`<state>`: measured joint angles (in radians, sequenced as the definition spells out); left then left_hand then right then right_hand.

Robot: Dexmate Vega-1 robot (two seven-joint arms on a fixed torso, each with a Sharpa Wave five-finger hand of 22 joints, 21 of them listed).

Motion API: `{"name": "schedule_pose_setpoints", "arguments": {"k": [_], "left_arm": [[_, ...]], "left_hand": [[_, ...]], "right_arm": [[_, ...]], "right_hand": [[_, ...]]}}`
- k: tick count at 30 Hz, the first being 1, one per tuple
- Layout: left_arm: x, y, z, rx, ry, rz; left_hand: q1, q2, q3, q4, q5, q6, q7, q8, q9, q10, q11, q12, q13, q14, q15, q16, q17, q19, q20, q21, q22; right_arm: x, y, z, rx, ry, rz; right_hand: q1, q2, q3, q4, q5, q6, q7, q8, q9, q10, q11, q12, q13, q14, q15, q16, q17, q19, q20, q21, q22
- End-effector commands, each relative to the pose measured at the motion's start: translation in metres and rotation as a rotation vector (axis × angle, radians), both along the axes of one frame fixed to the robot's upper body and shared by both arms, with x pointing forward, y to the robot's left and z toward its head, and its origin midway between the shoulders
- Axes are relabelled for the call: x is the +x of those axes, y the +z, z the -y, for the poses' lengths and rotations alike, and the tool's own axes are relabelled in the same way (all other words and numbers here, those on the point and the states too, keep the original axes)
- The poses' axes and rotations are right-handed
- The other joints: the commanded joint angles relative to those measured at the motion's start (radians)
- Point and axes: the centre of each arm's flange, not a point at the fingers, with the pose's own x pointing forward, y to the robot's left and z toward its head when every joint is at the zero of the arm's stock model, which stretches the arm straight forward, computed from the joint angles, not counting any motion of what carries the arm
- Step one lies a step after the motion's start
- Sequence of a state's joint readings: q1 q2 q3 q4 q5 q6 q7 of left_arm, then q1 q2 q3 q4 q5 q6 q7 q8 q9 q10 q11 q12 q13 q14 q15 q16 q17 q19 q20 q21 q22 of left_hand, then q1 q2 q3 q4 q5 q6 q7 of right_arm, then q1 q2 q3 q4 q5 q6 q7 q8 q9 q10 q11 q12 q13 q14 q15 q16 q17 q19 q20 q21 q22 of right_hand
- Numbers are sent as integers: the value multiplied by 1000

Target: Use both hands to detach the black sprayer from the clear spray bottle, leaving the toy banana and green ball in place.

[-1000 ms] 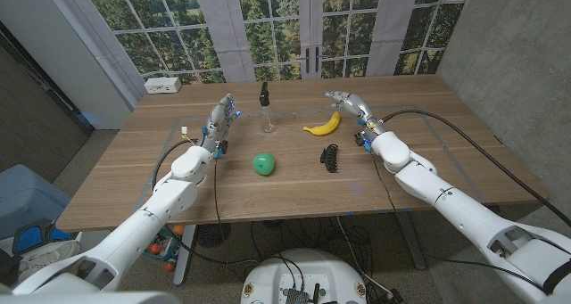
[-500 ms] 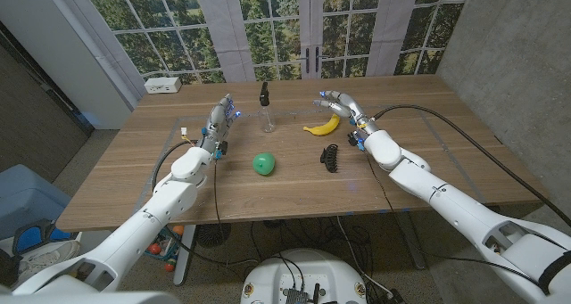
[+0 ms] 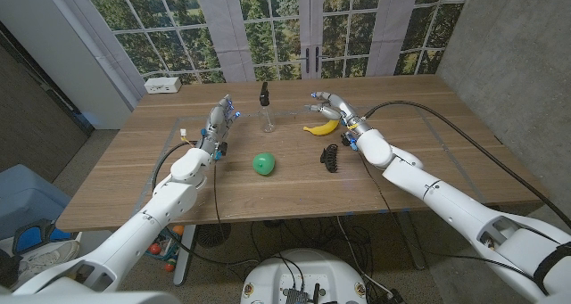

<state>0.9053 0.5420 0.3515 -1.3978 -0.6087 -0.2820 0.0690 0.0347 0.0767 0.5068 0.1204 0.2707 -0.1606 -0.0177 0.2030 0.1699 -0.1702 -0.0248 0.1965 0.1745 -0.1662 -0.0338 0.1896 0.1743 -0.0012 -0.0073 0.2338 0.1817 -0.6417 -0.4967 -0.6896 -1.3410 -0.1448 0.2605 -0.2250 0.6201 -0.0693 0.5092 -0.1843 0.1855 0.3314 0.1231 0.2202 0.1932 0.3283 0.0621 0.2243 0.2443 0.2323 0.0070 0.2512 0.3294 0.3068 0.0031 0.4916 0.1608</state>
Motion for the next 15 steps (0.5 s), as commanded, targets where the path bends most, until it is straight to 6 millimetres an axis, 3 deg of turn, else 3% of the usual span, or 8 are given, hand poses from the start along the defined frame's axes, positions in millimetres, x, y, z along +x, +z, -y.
{"name": "schedule_pose_setpoints", "arguments": {"k": [1,15], "left_arm": [[-1,-1,-1,-3,-2,3],[1,-2,-1,-9,-7,3]], "left_hand": [[0,43,3,-3,3,9,1,-3,2,-64,-5,-1,3,-31,-5,-2,2,7,-1,1,1],[0,43,3,-4,2,11,1,-5,2,-63,-4,-3,3,-30,-5,-4,2,9,-1,-1,1]], "right_arm": [[5,1,-19,-59,6,19],[14,4,-38,-102,20,27]], "right_hand": [[-7,8,-1,9,2,-3,-2,-5,5,-2,1,2,4,0,1,1,1,4,-1,-5,5],[-7,9,-8,16,2,1,-5,-4,5,1,-1,3,7,1,-2,3,3,6,0,-14,6]]}}
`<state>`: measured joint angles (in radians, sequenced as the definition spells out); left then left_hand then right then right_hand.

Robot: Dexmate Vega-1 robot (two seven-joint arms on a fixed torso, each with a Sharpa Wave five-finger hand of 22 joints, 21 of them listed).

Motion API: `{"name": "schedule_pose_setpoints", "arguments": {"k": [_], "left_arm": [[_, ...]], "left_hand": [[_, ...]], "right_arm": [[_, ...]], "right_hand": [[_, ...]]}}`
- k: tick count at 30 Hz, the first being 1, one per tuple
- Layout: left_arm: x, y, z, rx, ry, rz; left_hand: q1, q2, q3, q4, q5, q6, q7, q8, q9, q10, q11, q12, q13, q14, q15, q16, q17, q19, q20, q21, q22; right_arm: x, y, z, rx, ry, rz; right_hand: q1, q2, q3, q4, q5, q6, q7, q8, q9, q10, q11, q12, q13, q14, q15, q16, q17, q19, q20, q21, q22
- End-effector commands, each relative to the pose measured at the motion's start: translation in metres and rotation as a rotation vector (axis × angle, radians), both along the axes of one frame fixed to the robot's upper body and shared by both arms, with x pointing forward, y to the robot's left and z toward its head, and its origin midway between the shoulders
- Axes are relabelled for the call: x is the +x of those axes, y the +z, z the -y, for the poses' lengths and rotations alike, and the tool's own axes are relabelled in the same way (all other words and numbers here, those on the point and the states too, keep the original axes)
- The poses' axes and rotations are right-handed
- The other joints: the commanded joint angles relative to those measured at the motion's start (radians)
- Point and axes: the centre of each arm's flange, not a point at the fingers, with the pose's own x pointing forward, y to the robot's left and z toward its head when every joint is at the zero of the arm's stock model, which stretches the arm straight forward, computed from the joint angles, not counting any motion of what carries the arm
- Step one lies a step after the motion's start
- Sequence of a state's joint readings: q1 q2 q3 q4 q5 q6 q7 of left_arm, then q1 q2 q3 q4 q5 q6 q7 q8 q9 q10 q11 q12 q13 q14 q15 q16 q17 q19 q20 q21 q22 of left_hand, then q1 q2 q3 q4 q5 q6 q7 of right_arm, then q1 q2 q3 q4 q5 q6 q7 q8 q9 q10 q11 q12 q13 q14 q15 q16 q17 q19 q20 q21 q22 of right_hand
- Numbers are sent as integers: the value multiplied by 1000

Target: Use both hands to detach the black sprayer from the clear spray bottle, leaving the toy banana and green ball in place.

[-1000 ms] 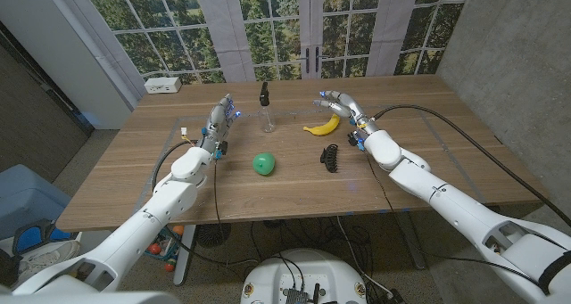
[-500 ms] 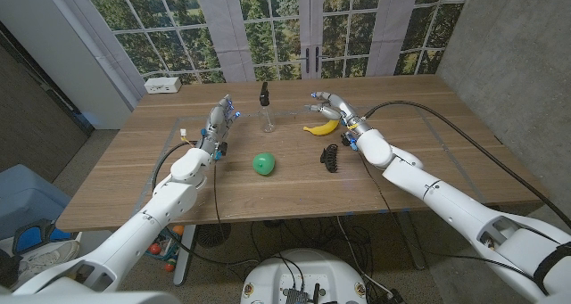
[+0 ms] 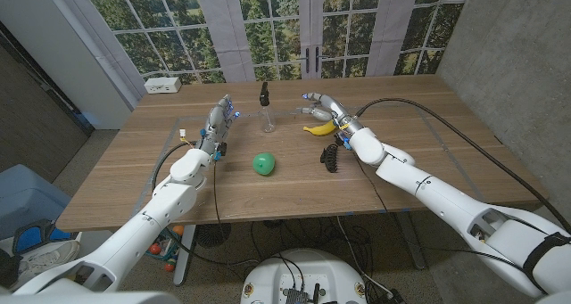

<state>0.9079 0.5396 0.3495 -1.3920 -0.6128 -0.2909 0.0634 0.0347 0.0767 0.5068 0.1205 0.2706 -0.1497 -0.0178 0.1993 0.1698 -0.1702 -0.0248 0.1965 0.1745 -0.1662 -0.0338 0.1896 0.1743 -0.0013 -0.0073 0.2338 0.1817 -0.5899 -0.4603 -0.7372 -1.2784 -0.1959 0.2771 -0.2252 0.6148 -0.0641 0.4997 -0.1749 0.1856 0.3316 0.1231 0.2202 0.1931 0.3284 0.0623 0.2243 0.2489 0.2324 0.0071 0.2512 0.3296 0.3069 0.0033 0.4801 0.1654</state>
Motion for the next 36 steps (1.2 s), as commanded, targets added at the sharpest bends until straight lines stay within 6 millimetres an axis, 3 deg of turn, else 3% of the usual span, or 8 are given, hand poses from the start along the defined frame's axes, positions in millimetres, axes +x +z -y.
{"name": "schedule_pose_setpoints", "arguments": {"k": [1,36], "left_arm": [[2,-1,0,-5,-3,2],[3,2,-1,-5,-10,9]], "left_hand": [[0,43,3,-4,2,0,1,-2,2,-63,-5,-3,3,-30,-6,-4,2,9,-1,-1,1],[-1,42,4,-5,2,3,2,-6,2,-62,-4,-6,3,-28,-5,-6,2,13,-2,-5,1]], "right_arm": [[8,2,-18,-44,13,8],[30,0,-54,-121,15,-2]], "right_hand": [[-1,4,2,7,2,1,-5,-4,5,1,-2,3,2,1,-2,3,3,6,1,-3,1],[11,7,-12,12,5,5,-15,-4,6,1,-9,4,10,-3,-3,7,6,11,8,-26,3]]}}
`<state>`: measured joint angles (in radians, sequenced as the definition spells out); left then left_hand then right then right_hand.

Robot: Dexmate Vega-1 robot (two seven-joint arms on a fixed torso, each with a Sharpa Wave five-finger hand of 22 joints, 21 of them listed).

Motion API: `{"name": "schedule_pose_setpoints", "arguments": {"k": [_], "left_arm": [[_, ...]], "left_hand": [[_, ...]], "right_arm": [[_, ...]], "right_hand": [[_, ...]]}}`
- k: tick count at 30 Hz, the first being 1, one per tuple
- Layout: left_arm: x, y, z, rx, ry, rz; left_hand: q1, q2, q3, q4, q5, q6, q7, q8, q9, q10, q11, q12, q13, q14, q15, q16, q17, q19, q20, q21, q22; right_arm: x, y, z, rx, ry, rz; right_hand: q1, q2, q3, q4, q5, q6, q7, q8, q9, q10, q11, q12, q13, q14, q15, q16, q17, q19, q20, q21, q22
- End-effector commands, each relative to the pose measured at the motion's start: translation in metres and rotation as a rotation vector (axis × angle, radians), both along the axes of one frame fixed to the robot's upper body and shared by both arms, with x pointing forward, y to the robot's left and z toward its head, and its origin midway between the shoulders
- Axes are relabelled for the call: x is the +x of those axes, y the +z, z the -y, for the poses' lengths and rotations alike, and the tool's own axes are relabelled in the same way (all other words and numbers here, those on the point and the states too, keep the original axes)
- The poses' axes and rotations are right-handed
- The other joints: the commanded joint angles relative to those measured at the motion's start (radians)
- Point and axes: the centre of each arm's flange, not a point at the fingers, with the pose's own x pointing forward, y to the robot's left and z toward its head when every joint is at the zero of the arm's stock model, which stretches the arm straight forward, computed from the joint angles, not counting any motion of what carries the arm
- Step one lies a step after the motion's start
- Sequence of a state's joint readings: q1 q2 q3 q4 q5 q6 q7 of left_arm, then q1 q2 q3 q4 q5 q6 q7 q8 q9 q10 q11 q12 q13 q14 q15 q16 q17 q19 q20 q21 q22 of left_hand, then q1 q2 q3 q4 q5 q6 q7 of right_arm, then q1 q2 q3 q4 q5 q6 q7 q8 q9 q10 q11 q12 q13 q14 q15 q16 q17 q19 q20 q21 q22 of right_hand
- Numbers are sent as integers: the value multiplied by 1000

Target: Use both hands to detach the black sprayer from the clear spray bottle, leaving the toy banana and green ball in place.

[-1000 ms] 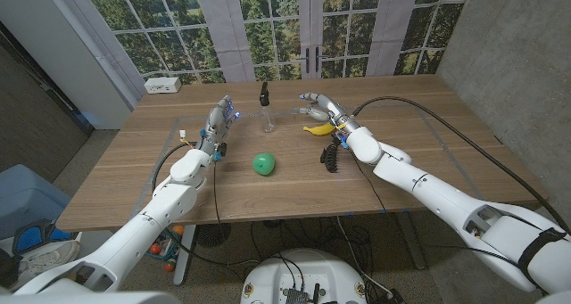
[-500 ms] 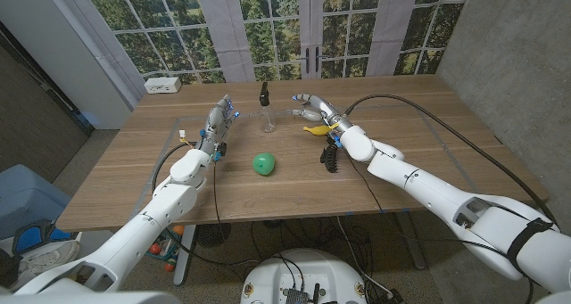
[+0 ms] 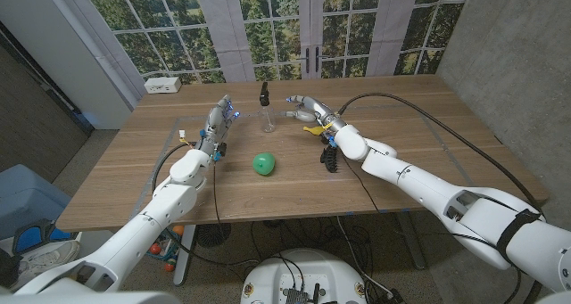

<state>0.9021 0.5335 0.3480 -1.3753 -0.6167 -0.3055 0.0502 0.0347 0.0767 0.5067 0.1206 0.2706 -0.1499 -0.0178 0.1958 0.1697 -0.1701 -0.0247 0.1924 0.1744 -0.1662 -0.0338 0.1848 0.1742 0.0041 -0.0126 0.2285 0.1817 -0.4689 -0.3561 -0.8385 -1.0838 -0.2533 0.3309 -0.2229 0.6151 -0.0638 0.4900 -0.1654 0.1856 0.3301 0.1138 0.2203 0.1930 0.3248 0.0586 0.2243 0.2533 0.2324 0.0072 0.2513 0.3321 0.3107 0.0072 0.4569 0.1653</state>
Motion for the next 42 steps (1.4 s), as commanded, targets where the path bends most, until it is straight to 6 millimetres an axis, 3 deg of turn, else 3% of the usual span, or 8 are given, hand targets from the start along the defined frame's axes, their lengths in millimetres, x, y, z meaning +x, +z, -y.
{"name": "schedule_pose_setpoints", "arguments": {"k": [1,42], "left_arm": [[2,2,1,0,-4,2],[8,2,-4,-9,-12,0]], "left_hand": [[-1,42,4,-5,2,3,2,-2,2,-62,-4,-2,3,-28,-5,-1,2,7,3,0,1],[-2,42,4,-6,2,5,3,-6,2,-62,-5,-4,3,-27,-5,-2,2,10,3,-4,1]], "right_arm": [[11,-1,-12,-22,-9,-6],[37,1,-60,-102,1,-54]], "right_hand": [[11,7,-3,3,5,6,-5,-5,6,4,-6,3,5,-4,-4,6,4,7,5,-4,3],[20,3,-29,8,10,-74,-18,-30,7,-65,-19,-19,14,-54,-3,-6,9,-7,17,-48,5]]}}
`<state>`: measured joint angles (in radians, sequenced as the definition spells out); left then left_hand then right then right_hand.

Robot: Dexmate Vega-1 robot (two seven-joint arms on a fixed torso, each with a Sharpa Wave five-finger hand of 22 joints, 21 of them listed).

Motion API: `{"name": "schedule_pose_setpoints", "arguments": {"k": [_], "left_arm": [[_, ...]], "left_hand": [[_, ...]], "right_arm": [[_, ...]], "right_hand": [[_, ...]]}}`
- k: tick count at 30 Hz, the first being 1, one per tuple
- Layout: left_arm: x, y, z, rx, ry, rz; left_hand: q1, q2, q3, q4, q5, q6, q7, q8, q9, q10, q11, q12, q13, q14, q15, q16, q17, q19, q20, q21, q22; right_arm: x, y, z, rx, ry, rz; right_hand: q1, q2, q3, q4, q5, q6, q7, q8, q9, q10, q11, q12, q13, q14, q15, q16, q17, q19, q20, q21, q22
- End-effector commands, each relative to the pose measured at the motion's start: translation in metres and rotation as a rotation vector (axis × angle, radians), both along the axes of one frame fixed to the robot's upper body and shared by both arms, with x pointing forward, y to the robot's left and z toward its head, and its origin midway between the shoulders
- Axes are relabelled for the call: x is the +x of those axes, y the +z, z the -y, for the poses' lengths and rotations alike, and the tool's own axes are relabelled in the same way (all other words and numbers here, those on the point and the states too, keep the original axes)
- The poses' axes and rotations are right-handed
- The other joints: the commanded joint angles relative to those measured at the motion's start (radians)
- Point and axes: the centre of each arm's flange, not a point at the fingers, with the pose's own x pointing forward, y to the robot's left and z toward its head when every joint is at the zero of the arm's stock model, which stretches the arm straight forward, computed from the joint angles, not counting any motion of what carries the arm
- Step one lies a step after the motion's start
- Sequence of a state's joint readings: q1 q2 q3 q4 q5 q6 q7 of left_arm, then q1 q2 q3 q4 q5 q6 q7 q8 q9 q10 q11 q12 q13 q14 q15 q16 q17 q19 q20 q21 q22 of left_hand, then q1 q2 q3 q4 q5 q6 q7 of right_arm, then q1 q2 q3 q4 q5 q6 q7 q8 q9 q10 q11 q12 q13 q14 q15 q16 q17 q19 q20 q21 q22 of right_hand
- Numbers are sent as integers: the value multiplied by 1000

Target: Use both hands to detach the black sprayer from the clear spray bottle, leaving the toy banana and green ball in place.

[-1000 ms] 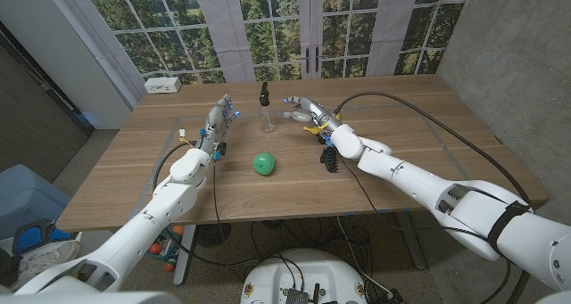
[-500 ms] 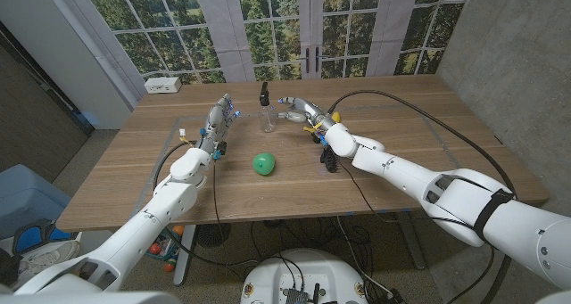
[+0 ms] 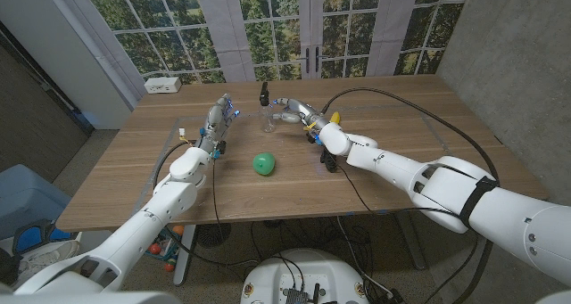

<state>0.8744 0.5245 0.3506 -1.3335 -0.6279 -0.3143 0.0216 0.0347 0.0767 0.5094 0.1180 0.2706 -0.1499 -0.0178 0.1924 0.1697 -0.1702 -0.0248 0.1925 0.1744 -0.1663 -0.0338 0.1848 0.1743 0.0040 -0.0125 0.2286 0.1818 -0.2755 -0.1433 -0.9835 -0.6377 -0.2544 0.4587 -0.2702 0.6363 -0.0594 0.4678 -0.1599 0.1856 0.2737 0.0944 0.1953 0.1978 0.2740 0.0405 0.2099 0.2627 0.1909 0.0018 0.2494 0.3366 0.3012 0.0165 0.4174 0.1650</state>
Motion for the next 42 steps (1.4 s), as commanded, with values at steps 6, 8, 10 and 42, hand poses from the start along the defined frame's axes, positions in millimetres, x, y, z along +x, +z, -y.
{"name": "schedule_pose_setpoints", "arguments": {"k": [6,8,10,42], "left_arm": [[1,-2,-2,-10,-2,-4],[2,-3,-2,-9,0,-4],[2,-3,-3,-13,0,-4],[1,-6,-6,-21,-3,-10]], "left_hand": [[-2,42,2,-3,2,5,3,-3,2,-62,-5,-4,3,-27,-5,-2,2,10,1,-5,1],[-3,42,2,-3,2,5,3,-3,2,-62,-5,-4,3,-27,-5,-3,2,10,2,-5,1],[-3,42,2,-3,2,5,3,-3,2,-62,-5,-5,3,-27,-5,-2,2,11,2,-6,1],[-3,42,3,-4,2,7,4,-4,2,-62,-5,-5,3,-28,-5,-3,2,12,2,-9,1]], "right_arm": [[8,2,-22,-39,-8,-57],[9,2,-24,-44,-14,-67],[9,2,-27,-47,-17,-78],[22,-4,-57,22,-120,-356]], "right_hand": [[-2,-5,-15,4,13,-42,3,-8,2,-40,-1,-11,6,-27,5,-8,6,-4,10,-20,6],[-4,-7,-18,5,14,-46,3,-7,3,-48,-2,-12,7,-33,6,-10,6,-6,16,-24,6],[-4,-8,-20,5,15,-50,3,-7,3,-52,1,-13,7,-37,9,-11,6,-6,18,-26,7],[-1,-15,-50,7,42,-55,14,17,7,-67,8,4,13,-19,29,7,16,17,72,-51,14]]}}
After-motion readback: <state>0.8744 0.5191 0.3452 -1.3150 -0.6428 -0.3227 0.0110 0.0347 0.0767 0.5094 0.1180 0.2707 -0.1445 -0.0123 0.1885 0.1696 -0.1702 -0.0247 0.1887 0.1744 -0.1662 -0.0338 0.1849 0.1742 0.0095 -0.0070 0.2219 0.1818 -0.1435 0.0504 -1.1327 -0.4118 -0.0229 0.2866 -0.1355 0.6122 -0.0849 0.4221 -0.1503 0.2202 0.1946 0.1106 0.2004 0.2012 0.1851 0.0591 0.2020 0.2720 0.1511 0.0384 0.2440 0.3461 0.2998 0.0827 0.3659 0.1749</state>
